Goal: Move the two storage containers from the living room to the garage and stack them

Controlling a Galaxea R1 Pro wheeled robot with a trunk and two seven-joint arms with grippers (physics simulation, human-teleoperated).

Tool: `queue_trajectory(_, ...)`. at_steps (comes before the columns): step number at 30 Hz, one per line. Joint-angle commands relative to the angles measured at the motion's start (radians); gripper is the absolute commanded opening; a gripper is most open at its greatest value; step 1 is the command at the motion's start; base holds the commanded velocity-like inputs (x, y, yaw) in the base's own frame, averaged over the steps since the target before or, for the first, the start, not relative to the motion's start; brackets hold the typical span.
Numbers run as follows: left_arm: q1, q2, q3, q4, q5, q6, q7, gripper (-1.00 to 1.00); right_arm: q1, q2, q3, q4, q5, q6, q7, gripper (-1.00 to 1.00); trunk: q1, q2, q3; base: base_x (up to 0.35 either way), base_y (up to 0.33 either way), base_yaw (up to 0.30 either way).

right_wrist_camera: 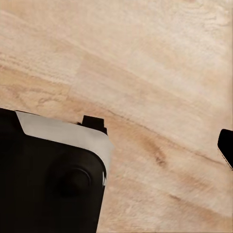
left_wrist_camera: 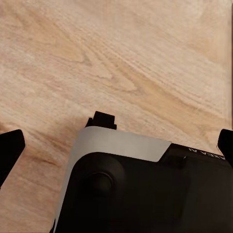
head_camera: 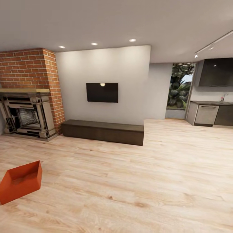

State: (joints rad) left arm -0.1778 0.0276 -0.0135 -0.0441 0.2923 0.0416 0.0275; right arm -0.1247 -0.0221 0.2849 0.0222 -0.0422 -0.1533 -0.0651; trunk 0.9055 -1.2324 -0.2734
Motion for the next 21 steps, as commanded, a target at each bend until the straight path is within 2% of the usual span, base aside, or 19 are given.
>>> queue_trajectory(1,0.000,0.000,-0.002,-0.002,0.005,0.004,0.003,1.00,-0.001,0.001,0.007,0.002,-0.005,-0.005,-0.002,1.00,0.001,-0.001,-0.001,0.327,0.000,0.000)
queue_trajectory(14,0.000,0.000,-0.002,-0.002,0.005,0.004,0.003,1.00,-0.001,0.004,0.003,0.002,-0.012,-0.005,-0.004,1.00,0.001,-0.001,-0.001,0.327,0.000,0.004)
queue_trajectory(21,0.000,0.000,-0.002,-0.002,0.005,0.004,0.002,1.00,-0.001,0.004,0.005,0.002,-0.007,-0.002,-0.003,1.00,0.001,-0.001,-0.001,0.327,0.000,0.201)
